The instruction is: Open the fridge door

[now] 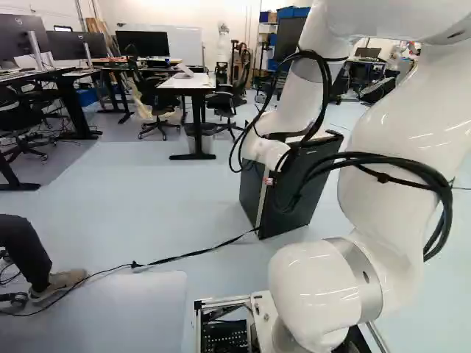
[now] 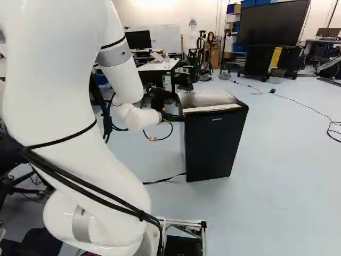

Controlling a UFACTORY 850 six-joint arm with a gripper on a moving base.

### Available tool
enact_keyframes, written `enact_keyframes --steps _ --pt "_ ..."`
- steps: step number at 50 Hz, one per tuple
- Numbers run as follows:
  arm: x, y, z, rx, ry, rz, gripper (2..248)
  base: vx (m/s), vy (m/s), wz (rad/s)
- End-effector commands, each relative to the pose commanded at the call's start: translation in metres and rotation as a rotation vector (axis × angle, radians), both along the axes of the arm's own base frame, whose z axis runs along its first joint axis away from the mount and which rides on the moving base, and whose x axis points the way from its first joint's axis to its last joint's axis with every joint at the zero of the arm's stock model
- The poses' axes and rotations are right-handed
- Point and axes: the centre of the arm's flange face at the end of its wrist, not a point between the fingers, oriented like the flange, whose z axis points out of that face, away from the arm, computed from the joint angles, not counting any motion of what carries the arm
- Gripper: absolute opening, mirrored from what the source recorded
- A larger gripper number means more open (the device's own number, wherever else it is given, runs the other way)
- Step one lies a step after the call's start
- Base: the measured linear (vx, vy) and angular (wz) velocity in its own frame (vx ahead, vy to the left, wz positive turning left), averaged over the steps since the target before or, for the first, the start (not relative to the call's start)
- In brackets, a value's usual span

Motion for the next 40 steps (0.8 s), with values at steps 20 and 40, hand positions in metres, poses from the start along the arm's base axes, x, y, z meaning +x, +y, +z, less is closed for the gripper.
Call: enact_keyframes --steps 20,40 --pt "0.023 -0.003 -0.008 0.037 -0.001 -0.108 247 0.000 0.000 0.000" --pt "0.036 -0.009 -0.032 0.068 0.030 -0.227 247 0.000 0.000 0.000"
